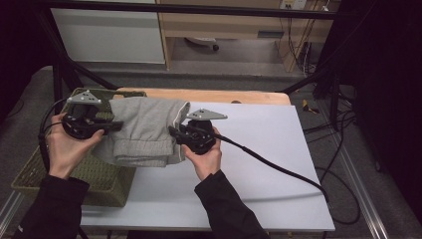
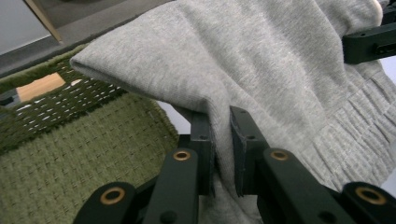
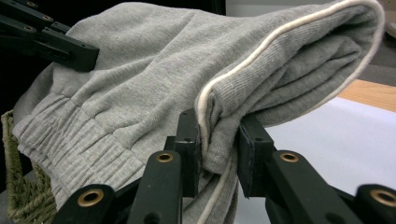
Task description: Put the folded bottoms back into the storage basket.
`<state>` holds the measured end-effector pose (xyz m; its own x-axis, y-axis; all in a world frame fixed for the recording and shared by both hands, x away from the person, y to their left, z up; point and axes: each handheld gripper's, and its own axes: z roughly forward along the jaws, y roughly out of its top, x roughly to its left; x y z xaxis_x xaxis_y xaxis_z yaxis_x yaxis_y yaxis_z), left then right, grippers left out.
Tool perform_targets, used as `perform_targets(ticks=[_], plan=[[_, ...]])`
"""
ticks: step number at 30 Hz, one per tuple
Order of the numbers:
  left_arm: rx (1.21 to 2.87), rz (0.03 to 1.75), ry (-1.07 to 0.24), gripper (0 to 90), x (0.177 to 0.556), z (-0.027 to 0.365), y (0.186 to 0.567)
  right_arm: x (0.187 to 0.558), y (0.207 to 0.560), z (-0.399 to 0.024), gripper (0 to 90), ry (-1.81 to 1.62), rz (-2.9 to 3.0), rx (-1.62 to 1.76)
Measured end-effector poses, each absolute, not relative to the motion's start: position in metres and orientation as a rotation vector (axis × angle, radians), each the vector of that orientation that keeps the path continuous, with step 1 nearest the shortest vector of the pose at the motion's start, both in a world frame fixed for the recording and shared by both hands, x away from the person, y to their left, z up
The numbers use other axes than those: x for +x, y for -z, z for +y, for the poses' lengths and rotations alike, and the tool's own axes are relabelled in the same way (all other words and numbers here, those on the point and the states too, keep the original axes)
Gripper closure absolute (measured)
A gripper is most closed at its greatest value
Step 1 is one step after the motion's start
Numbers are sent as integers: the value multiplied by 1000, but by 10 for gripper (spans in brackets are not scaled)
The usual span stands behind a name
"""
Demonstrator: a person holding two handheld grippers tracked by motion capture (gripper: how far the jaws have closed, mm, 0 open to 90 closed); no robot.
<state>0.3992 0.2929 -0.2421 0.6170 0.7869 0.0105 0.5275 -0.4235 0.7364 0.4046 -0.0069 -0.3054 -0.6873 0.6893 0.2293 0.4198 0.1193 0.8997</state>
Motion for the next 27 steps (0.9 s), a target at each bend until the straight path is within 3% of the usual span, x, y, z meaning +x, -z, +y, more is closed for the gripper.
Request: perform_targets(ticks=[27], plan=[[2110, 1098, -531, 807, 396, 337, 230, 406, 296, 44, 735, -1624, 2152, 1054]])
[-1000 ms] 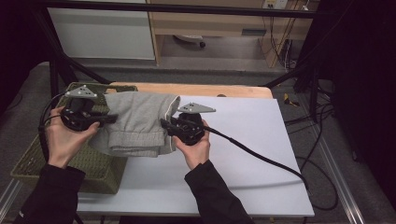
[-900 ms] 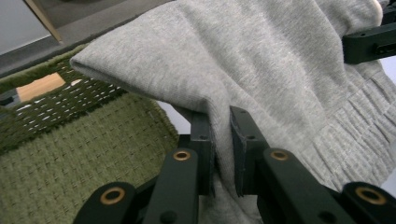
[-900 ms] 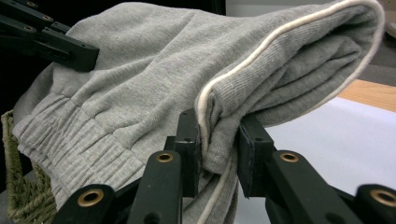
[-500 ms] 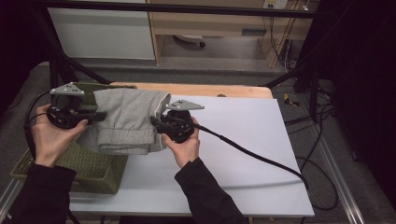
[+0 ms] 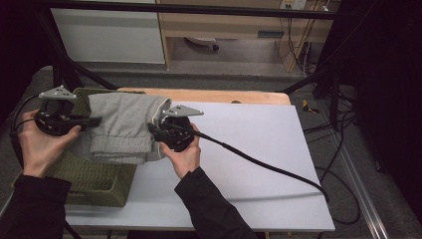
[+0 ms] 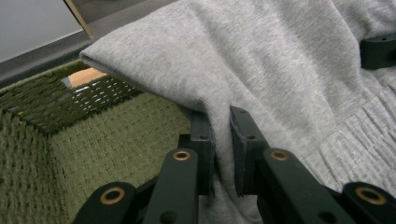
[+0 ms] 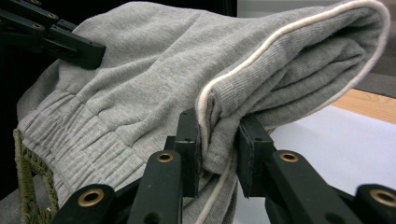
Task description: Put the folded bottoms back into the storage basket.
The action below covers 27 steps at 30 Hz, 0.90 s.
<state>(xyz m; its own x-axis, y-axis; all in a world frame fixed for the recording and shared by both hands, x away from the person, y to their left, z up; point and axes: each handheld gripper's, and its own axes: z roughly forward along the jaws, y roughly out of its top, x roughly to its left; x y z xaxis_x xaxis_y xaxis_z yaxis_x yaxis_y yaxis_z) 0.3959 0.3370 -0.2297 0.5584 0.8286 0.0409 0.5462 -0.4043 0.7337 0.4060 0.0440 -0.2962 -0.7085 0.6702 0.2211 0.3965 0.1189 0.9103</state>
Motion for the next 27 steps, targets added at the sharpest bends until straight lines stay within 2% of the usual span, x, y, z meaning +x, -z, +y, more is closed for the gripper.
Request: perform_targets(ticks=[27], plan=[[2078, 1170, -578, 809, 392, 386, 223, 406, 289, 98, 734, -1622, 2180, 995]])
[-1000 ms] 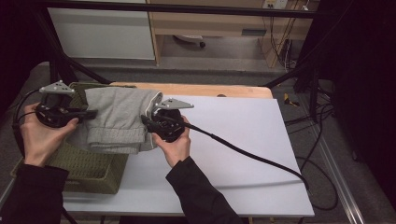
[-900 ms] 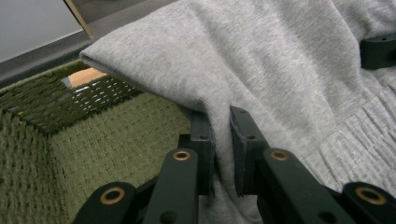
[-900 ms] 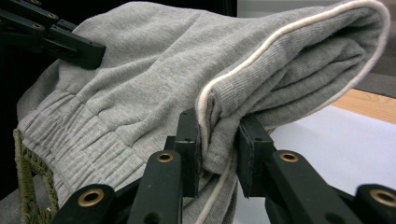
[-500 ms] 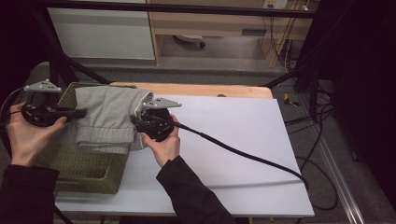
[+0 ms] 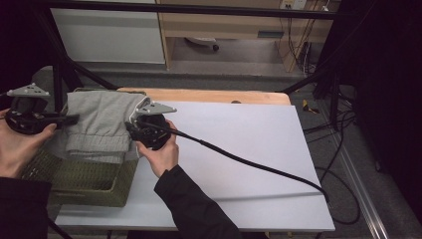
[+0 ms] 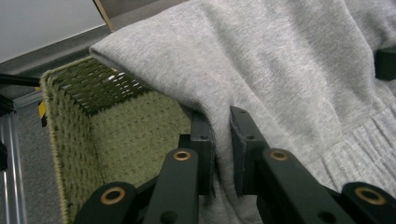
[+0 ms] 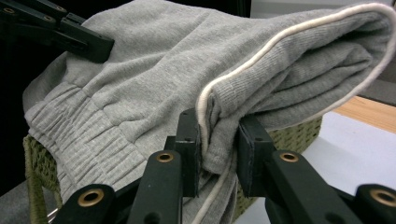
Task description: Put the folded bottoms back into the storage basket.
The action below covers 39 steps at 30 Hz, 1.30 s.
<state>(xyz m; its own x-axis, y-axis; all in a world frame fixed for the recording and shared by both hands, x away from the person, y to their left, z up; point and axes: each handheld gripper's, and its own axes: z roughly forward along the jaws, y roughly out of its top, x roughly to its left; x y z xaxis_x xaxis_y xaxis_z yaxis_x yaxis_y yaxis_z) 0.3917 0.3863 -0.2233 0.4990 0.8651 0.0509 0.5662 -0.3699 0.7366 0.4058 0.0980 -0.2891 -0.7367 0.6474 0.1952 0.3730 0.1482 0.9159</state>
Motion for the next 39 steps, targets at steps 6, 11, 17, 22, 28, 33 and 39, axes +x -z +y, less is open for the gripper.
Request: perform_targets(ticks=[6, 11, 17, 22, 28, 33, 39], plan=[[2063, 1192, -581, 810, 390, 399, 224, 405, 289, 111, 734, -1626, 2191, 983], [2059, 1207, -582, 810, 390, 409, 226, 405, 290, 122, 734, -1622, 2200, 976], [2051, 1221, -586, 810, 390, 420, 229, 404, 291, 133, 734, -1617, 2213, 963], [2039, 1239, -583, 810, 389, 429, 231, 404, 291, 143, 733, -1615, 2219, 951], [2031, 1258, -584, 810, 386, 439, 235, 403, 294, 153, 734, -1618, 2232, 941], [2027, 1278, -583, 810, 387, 445, 239, 403, 298, 161, 733, -1609, 2244, 934], [2025, 1290, -576, 810, 385, 451, 246, 402, 303, 168, 733, -1599, 2259, 928]])
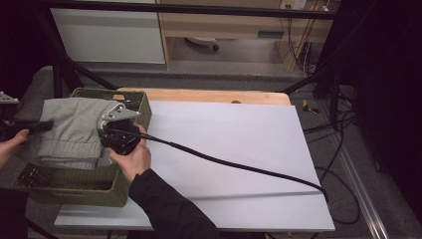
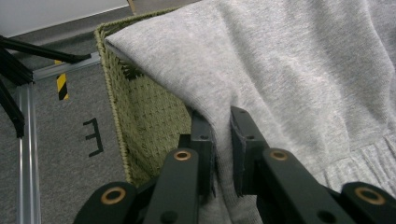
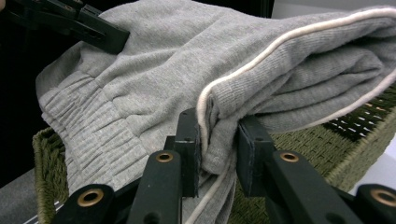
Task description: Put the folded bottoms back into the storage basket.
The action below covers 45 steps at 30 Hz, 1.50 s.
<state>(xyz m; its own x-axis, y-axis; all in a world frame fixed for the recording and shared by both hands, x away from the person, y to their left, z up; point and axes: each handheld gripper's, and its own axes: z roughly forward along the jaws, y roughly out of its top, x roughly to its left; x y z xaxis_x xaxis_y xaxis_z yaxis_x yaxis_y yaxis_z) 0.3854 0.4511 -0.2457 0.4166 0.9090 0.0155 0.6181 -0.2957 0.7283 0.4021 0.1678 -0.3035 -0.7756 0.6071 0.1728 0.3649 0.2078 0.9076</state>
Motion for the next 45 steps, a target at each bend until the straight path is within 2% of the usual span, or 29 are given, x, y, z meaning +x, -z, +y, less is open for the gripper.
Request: perform_targets(ticks=[41, 43, 45], plan=[[2056, 1382, -496, 810, 400, 460, 317, 407, 358, 188, 726, -1471, 2362, 956], [2050, 1387, -502, 809, 401, 460, 317, 409, 359, 188, 717, -1465, 2363, 950], [2049, 1398, -513, 796, 402, 461, 318, 411, 361, 189, 648, -1452, 2374, 941]])
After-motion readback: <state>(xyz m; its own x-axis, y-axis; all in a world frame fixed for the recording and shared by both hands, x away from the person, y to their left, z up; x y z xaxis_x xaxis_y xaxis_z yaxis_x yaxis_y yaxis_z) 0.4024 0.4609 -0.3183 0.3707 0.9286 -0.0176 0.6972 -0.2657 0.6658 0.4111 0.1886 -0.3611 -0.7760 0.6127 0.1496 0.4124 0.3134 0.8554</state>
